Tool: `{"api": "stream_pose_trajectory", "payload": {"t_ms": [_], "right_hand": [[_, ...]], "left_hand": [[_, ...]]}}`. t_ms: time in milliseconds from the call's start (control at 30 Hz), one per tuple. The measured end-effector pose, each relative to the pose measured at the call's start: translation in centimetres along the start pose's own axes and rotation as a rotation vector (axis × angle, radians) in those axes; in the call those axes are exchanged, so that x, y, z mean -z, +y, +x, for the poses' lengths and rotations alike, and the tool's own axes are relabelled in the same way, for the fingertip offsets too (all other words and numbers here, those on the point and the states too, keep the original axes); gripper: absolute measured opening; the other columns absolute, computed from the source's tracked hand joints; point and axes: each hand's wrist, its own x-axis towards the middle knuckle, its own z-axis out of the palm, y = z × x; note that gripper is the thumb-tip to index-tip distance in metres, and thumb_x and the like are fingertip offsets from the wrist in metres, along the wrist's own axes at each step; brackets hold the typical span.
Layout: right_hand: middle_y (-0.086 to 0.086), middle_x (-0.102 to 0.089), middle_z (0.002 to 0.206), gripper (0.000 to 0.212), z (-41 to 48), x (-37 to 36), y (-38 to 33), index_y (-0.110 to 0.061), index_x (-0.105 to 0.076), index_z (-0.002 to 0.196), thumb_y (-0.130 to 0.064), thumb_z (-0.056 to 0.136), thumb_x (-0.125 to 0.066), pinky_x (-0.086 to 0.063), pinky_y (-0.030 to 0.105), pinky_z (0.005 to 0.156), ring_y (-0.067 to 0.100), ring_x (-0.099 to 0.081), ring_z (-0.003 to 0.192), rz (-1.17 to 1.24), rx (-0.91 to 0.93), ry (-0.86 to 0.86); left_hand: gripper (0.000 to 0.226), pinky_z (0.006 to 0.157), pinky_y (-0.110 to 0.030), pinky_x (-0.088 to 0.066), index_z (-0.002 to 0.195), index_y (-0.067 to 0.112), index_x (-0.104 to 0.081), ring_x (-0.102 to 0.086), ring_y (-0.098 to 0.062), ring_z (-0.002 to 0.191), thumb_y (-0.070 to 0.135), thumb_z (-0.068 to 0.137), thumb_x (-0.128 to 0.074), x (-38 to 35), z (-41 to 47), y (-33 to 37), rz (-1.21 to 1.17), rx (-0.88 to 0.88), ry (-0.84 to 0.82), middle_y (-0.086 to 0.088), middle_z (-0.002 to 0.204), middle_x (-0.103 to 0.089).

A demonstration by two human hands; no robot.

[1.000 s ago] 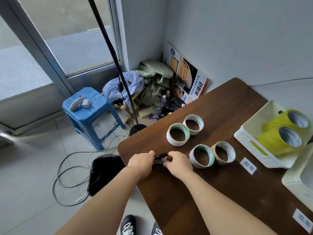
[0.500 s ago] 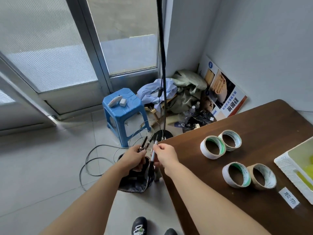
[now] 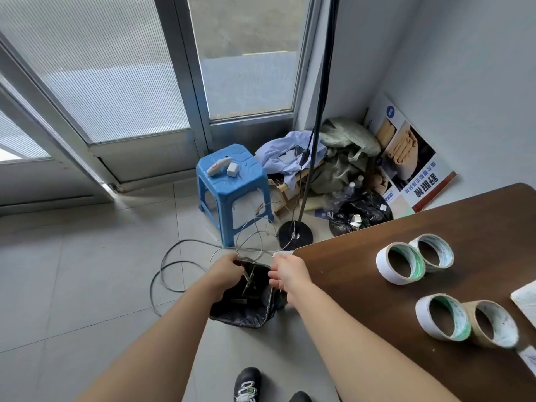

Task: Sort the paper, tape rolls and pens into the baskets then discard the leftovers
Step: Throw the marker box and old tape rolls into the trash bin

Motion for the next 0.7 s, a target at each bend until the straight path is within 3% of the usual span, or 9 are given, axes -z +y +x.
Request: {"api": "stream_pose_trajectory", "payload": {"t_ms": [33, 100, 233, 367, 500, 600, 700], "right_hand": [[0.003, -0.050, 0.072, 0.017, 0.1, 0.2, -0.2, -0.012, -0.059, 0.092, -0.018, 0.096, -0.043, -0.046, 0.024, 0.051, 0.015, -0.049, 0.061, 0.014, 0.006, -0.001], [0.003, -0.048, 0.068, 0.020, 0.2, 0.5, -0.8, -0.010, -0.058, 0.087, -0.020, 0.097, -0.044, -0.040, 0.024, 0.049, 0.015, -0.046, 0.056, 0.049, 0.017, -0.005], [0.001, -0.045, 0.059, 0.022, 0.0, 2.2, -2.1, -0.011, -0.055, 0.079, -0.022, 0.097, -0.047, -0.033, 0.021, 0.043, 0.012, -0.041, 0.047, 0.118, 0.057, 0.002], [0.004, -0.058, 0.069, 0.027, -0.9, 6.0, -3.6, -0.008, -0.064, 0.082, -0.028, 0.095, -0.053, -0.045, 0.025, 0.054, 0.015, -0.053, 0.061, 0.127, 0.141, 0.107], [0.002, -0.065, 0.073, 0.027, -1.6, 11.1, -4.3, -0.012, -0.067, 0.080, -0.029, 0.095, -0.052, -0.054, 0.035, 0.069, 0.017, -0.059, 0.070, 0.052, 0.256, 0.297], [0.003, -0.065, 0.086, 0.024, -1.8, 15.2, -4.4, -0.012, -0.069, 0.094, -0.028, 0.094, -0.052, -0.053, 0.042, 0.081, 0.021, -0.059, 0.082, 0.023, 0.269, 0.442], [0.001, -0.062, 0.089, 0.019, -1.8, 19.5, -4.1, -0.017, -0.067, 0.095, -0.027, 0.093, -0.052, -0.046, 0.034, 0.075, 0.018, -0.054, 0.078, 0.025, 0.265, 0.559]], "left_hand": [[0.031, 0.090, -0.040, -0.053, 0.115, 0.011, -0.058, -0.061, -0.034, 0.104, 0.001, 0.091, -0.042, 0.2, 0.2, 0.2, 0.011, 0.000, 0.018, -0.020, 0.121, -0.059], [0.044, 0.101, -0.042, -0.046, 0.133, 0.011, -0.050, -0.055, -0.035, 0.118, 0.002, 0.090, -0.042, 0.3, 0.6, 0.9, 0.010, 0.003, 0.061, -0.018, 0.133, -0.053], [0.044, 0.093, -0.035, -0.048, 0.135, 0.016, -0.050, -0.058, -0.029, 0.109, 0.012, 0.091, -0.045, -0.7, 0.6, 3.9, 0.045, -0.099, 0.078, -0.010, 0.131, -0.056], [0.040, 0.081, -0.024, -0.041, 0.133, 0.018, -0.052, -0.055, -0.013, 0.096, 0.020, 0.093, -0.052, -3.6, 0.2, 7.9, 0.109, -0.268, -0.019, -0.007, 0.128, -0.059], [0.042, 0.084, -0.025, -0.044, 0.134, 0.022, -0.051, -0.057, -0.015, 0.105, 0.023, 0.092, -0.056, -7.9, -0.6, 11.3, 0.216, -0.421, -0.115, -0.006, 0.127, -0.059], [0.043, 0.089, -0.025, -0.045, 0.134, 0.026, -0.051, -0.056, -0.015, 0.112, 0.025, 0.091, -0.056, -11.4, -1.3, 13.2, 0.334, -0.519, -0.181, -0.003, 0.131, -0.056], [0.040, 0.093, -0.026, -0.044, 0.131, 0.027, -0.054, -0.054, -0.016, 0.116, 0.019, 0.091, -0.053, -15.1, -1.9, 14.6, 0.464, -0.636, -0.273, -0.001, 0.134, -0.053]]}}
